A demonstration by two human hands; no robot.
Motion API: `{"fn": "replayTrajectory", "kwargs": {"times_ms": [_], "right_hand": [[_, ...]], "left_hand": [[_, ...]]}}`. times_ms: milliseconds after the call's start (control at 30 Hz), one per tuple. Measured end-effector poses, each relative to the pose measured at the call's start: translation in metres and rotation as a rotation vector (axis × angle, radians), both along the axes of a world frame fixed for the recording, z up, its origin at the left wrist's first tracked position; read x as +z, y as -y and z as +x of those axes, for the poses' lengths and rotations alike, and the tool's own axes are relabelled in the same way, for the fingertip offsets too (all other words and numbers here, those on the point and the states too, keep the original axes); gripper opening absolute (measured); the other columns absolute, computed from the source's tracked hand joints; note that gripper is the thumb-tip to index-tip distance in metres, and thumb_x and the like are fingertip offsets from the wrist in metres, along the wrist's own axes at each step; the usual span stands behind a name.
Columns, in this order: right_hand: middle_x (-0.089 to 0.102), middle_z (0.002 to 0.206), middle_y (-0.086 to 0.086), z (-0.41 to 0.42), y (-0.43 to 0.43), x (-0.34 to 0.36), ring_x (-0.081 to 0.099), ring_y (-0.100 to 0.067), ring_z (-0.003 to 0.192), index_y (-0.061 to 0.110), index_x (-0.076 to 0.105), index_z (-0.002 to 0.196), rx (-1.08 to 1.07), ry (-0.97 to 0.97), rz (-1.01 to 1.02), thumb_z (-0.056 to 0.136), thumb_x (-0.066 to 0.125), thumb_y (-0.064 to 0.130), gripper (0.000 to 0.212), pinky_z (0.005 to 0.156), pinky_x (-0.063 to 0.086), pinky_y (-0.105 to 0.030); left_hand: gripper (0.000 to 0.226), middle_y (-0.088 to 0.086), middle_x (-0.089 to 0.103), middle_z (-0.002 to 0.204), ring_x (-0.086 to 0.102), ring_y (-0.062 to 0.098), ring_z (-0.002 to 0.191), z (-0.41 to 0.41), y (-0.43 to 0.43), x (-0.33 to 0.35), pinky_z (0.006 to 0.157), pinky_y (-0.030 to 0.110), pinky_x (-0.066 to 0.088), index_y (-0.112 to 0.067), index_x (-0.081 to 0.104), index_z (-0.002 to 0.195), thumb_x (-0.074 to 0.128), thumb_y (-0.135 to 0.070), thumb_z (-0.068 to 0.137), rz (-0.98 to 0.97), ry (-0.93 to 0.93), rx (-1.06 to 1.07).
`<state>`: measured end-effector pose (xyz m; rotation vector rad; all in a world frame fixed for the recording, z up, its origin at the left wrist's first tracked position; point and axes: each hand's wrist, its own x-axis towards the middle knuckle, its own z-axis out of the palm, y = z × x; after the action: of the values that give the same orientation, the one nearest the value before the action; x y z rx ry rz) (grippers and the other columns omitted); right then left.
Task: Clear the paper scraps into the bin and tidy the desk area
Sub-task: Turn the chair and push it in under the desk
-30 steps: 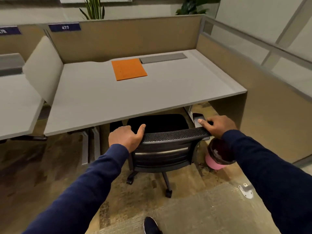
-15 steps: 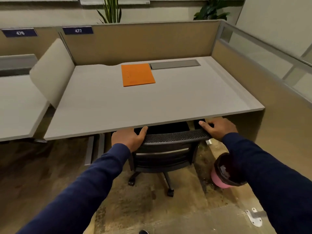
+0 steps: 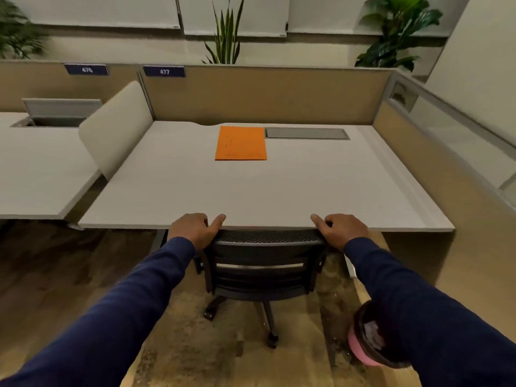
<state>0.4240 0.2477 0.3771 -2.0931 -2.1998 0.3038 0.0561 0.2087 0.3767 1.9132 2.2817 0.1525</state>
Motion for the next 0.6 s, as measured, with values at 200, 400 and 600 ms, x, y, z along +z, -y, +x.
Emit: {"fn": "replayTrajectory", "kwargs": {"times_ms": [200, 400, 600], "right_hand": [[0.063, 0.076, 0.004, 0.003, -0.024, -0.002, 0.058, -0.019, 0.076, 0.023, 0.067, 0.077, 0.022, 0.014, 0.003, 0.091, 0.023, 0.078, 0.071, 0.067, 0.044, -0.031], [0.065, 0.08, 0.002, -0.003, -0.041, -0.004, 0.059, -0.021, 0.079, 0.024, 0.068, 0.078, 0.011, -0.008, -0.002, 0.092, 0.025, 0.077, 0.069, 0.069, 0.046, -0.032], [0.065, 0.081, 0.004, -0.011, -0.051, -0.007, 0.059, -0.02, 0.08, 0.026, 0.067, 0.078, -0.01, -0.012, -0.009, 0.092, 0.027, 0.076, 0.065, 0.067, 0.044, -0.031]], "left_hand": [[0.066, -0.001, 0.062, 0.076, 0.058, 0.02, 0.075, 0.0, -0.021, -0.003, 0.073, 0.034, 0.05, -0.022, 0.063, 0.08, 0.029, -0.078, 0.089, -0.029, -0.009, 0.049], [0.065, -0.003, 0.063, 0.077, 0.059, 0.019, 0.076, -0.005, -0.039, -0.005, 0.073, 0.033, 0.05, -0.024, 0.064, 0.082, 0.028, -0.077, 0.09, -0.023, -0.026, 0.039], [0.066, -0.002, 0.066, 0.079, 0.059, 0.019, 0.074, -0.012, -0.053, -0.007, 0.075, 0.035, 0.051, -0.024, 0.065, 0.082, 0.026, -0.076, 0.09, 0.003, -0.017, 0.034]]}}
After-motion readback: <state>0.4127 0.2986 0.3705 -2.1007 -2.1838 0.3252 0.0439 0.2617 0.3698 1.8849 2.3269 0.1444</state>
